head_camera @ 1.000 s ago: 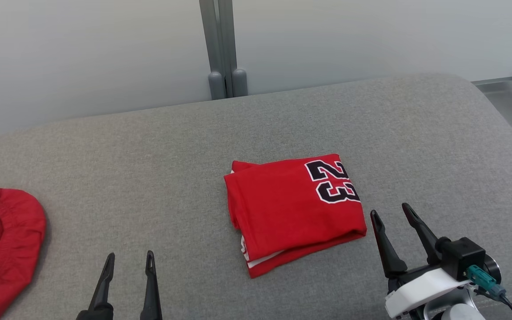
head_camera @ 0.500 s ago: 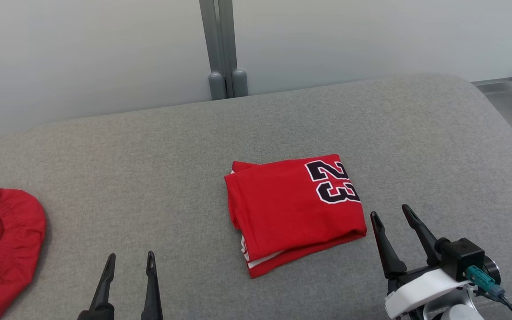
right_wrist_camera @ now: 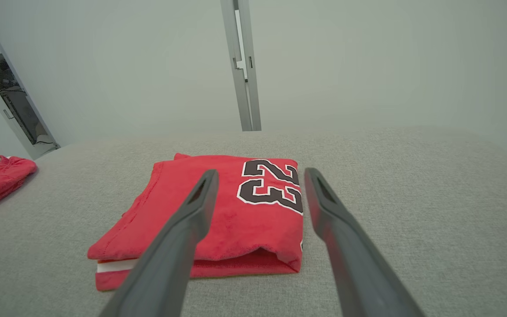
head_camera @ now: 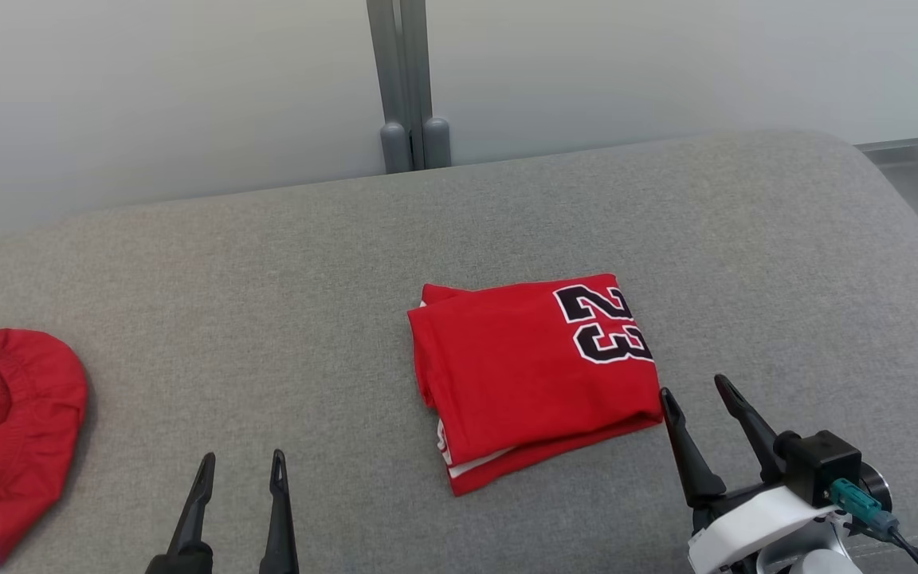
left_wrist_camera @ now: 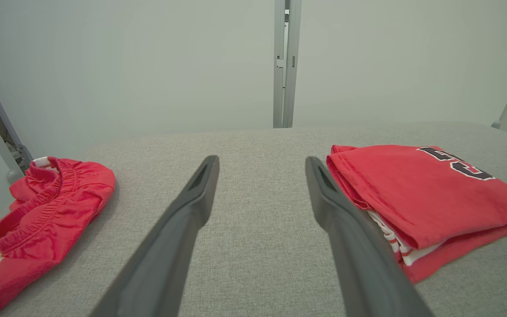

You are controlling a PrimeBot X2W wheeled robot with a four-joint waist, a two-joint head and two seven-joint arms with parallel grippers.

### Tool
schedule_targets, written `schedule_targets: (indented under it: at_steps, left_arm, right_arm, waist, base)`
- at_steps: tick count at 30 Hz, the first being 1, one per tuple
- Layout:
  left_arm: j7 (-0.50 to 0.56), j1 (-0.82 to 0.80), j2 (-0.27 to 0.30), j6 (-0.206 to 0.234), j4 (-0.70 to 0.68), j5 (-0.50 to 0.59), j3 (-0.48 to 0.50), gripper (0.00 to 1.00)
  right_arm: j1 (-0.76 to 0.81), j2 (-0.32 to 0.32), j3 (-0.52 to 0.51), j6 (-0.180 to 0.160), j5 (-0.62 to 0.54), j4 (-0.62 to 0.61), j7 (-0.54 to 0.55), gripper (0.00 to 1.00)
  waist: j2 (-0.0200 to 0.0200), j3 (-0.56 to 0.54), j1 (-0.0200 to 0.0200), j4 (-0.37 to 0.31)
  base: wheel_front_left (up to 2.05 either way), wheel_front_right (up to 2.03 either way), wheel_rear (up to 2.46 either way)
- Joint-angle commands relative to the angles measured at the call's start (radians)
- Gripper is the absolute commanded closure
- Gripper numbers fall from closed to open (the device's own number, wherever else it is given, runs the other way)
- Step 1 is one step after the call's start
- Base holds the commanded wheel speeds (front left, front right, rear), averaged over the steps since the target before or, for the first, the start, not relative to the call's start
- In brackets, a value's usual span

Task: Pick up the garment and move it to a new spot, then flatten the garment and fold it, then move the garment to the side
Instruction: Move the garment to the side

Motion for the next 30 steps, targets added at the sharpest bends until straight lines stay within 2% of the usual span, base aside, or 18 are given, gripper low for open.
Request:
schedule_targets:
  at_steps: [1, 8, 14, 18, 22, 27, 30]
  left_arm:
    - [0.000, -0.014, 0.002, -0.002, 0.001, 0.007, -0.001, 0.00]
    - [0.000, -0.048, 0.002, -0.013, -0.010, 0.018, -0.026, 0.00]
    - [0.000, -0.103, 0.002, -0.020, -0.027, 0.017, -0.051, 0.00]
    - [0.000, -0.141, 0.002, -0.022, -0.033, 0.024, -0.060, 0.00]
    - [0.000, -0.172, 0.002, -0.022, -0.040, 0.033, -0.072, 0.00]
    - [0.000, -0.211, 0.002, -0.024, -0.042, 0.034, -0.084, 0.00]
    - [0.000, -0.233, 0.002, -0.025, -0.043, 0.034, -0.093, 0.00]
  right_arm:
    - [-0.017, -0.007, 0.006, -0.002, 0.013, 0.008, -0.003, 0.00]
    - [-0.094, -0.052, 0.034, -0.002, 0.084, 0.050, -0.003, 0.00]
    - [-0.217, -0.131, 0.088, -0.002, 0.212, 0.111, -0.003, 0.00]
    - [-0.293, -0.201, 0.156, -0.002, 0.354, 0.185, -0.003, 0.00]
    - [-0.363, -0.268, 0.235, -0.002, 0.552, 0.233, 0.061, 0.00]
    - [-0.419, -0.353, 0.319, -0.001, 0.796, 0.217, 0.167, 0.00]
    - [-0.443, -0.390, 0.352, -0.001, 0.898, 0.207, 0.206, 0.00]
  waist:
    - [0.0000, 0.011, 0.0000, 0.006]
    - [0.0000, 0.071, 0.0000, 0.031]
    - [0.0000, 0.162, 0.0000, 0.056]
    - [0.0000, 0.215, 0.0000, 0.070]
    - [0.0000, 0.263, 0.0000, 0.083]
    - [0.0000, 0.321, 0.0000, 0.096]
    - [0.0000, 0.352, 0.0000, 0.103]
  base:
    - [0.00, 0.00, 0.00]
    - [0.00, 0.00, 0.00]
    - [0.00, 0.00, 0.00]
    - [0.00, 0.00, 0.00]
    - [0.00, 0.00, 0.00]
    - [0.00, 0.00, 0.00]
    - [0.00, 0.00, 0.00]
